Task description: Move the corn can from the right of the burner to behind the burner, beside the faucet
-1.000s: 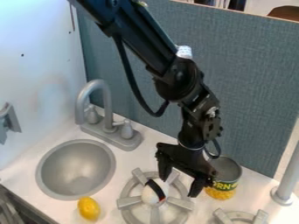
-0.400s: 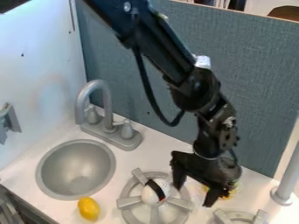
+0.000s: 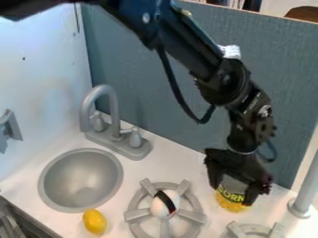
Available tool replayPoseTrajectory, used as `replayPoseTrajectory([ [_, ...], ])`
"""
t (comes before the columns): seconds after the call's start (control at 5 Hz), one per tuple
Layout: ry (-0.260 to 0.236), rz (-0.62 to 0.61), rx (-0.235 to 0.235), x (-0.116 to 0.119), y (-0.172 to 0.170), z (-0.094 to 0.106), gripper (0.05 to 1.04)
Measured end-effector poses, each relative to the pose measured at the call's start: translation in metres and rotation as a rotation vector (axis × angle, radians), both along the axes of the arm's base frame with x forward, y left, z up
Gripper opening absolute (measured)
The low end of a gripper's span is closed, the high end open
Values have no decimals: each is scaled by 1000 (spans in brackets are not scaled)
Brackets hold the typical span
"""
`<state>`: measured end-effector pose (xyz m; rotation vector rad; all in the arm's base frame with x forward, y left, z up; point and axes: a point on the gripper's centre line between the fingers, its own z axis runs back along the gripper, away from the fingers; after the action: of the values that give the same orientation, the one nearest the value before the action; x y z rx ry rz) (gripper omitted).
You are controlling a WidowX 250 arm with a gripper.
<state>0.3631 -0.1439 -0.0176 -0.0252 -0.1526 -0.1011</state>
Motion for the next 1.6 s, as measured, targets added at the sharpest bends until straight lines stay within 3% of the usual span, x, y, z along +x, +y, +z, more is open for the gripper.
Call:
replayPoseTrajectory([
  [0.4, 2, -41, 0, 17, -27, -4, 1000],
  [0.8, 47, -45, 92, 23, -28, -31, 1000],
  [1.2, 7, -68, 76, 39, -36, -34, 1000],
  [1.6, 25, -74, 123, 52, -34, -42, 1000],
])
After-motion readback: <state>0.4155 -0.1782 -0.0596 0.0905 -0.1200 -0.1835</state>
